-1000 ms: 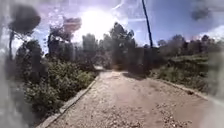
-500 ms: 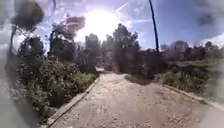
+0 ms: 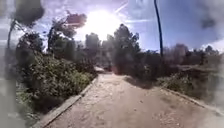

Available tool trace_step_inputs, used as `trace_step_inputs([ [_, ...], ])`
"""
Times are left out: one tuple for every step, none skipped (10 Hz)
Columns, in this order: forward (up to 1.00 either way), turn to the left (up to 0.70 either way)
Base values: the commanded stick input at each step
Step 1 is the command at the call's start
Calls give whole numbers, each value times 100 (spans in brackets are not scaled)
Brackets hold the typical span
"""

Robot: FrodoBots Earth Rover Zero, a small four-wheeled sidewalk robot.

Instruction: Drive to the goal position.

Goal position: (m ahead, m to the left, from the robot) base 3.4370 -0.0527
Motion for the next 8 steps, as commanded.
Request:
trace_step_inputs([
  [70, 0],
  [70, 0],
  [70, 0],
  [70, 0],
  [70, -10],
  [70, -21],
  [70, -32],
  [70, -35],
])
